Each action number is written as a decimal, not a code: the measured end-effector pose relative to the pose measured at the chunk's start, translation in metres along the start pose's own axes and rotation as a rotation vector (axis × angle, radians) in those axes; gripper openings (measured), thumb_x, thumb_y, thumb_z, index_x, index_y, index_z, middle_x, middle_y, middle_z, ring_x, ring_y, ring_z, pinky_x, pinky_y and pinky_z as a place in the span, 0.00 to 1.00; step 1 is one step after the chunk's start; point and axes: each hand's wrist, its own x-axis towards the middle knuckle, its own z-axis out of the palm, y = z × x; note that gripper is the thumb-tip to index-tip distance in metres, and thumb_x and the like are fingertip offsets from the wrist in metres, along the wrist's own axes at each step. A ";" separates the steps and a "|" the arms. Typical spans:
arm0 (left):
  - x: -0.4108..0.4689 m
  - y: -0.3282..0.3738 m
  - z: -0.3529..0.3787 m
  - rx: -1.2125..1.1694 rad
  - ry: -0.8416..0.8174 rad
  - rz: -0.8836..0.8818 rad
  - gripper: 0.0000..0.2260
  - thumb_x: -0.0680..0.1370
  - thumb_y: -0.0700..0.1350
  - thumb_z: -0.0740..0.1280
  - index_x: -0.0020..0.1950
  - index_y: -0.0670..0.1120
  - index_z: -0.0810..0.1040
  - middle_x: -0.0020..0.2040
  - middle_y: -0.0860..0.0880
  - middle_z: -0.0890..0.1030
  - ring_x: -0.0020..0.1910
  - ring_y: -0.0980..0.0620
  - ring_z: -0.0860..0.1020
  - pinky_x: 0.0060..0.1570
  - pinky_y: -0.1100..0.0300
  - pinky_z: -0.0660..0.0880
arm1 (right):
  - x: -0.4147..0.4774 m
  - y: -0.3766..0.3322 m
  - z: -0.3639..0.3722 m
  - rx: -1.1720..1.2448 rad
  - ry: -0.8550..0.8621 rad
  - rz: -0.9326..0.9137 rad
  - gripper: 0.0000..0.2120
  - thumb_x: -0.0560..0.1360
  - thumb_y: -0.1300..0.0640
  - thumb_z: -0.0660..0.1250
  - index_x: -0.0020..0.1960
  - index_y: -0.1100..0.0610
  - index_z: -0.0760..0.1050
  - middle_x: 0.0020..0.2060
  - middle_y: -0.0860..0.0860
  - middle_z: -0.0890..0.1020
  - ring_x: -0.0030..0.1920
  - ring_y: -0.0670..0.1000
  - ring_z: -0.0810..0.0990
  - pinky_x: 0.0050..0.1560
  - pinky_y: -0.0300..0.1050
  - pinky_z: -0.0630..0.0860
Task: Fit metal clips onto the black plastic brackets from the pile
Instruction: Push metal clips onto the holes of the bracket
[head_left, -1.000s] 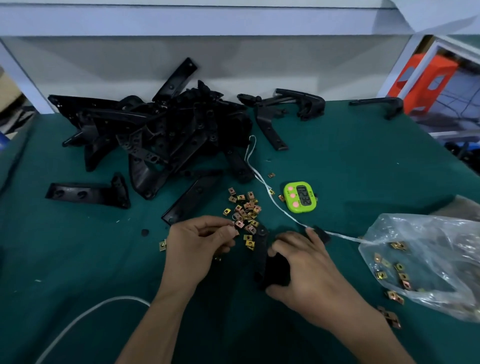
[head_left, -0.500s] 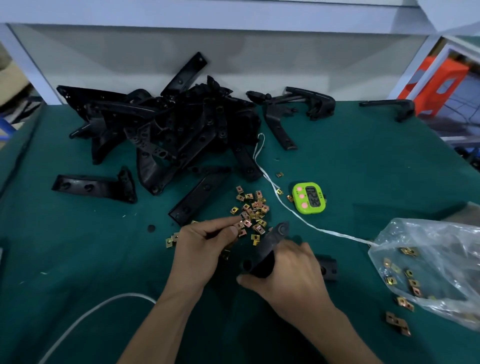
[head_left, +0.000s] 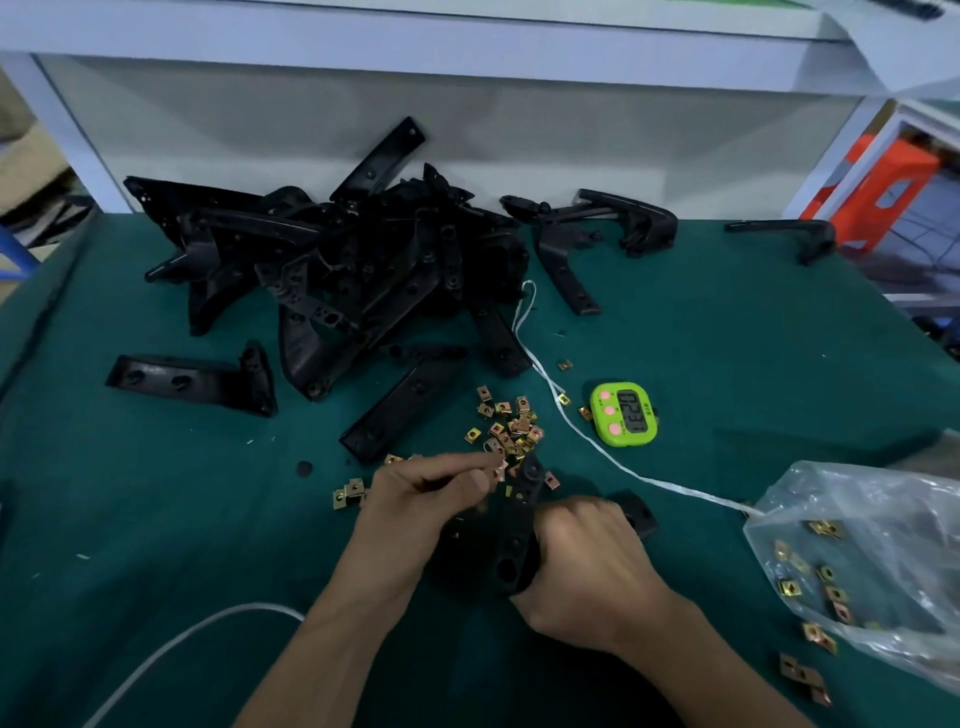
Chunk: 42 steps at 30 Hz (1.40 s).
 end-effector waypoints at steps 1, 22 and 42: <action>-0.001 -0.001 0.001 -0.016 -0.043 -0.007 0.11 0.70 0.49 0.76 0.50 0.48 0.89 0.41 0.47 0.86 0.38 0.54 0.81 0.42 0.64 0.77 | 0.000 0.002 0.000 0.004 -0.001 -0.013 0.19 0.64 0.40 0.61 0.31 0.50 0.56 0.24 0.46 0.62 0.27 0.53 0.61 0.30 0.43 0.57; -0.005 0.008 -0.007 0.091 -0.067 -0.137 0.09 0.70 0.41 0.74 0.48 0.44 0.89 0.39 0.41 0.85 0.35 0.52 0.80 0.37 0.64 0.78 | 0.002 -0.002 -0.005 -0.072 -0.035 -0.080 0.16 0.65 0.42 0.64 0.30 0.50 0.61 0.24 0.48 0.72 0.26 0.54 0.71 0.31 0.43 0.59; -0.009 0.036 -0.047 0.309 -0.240 -0.327 0.13 0.73 0.28 0.72 0.35 0.44 0.86 0.33 0.42 0.81 0.31 0.52 0.79 0.33 0.65 0.77 | 0.031 -0.013 -0.023 -0.313 -0.171 -0.503 0.22 0.52 0.54 0.66 0.28 0.53 0.50 0.19 0.49 0.61 0.21 0.56 0.62 0.33 0.46 0.75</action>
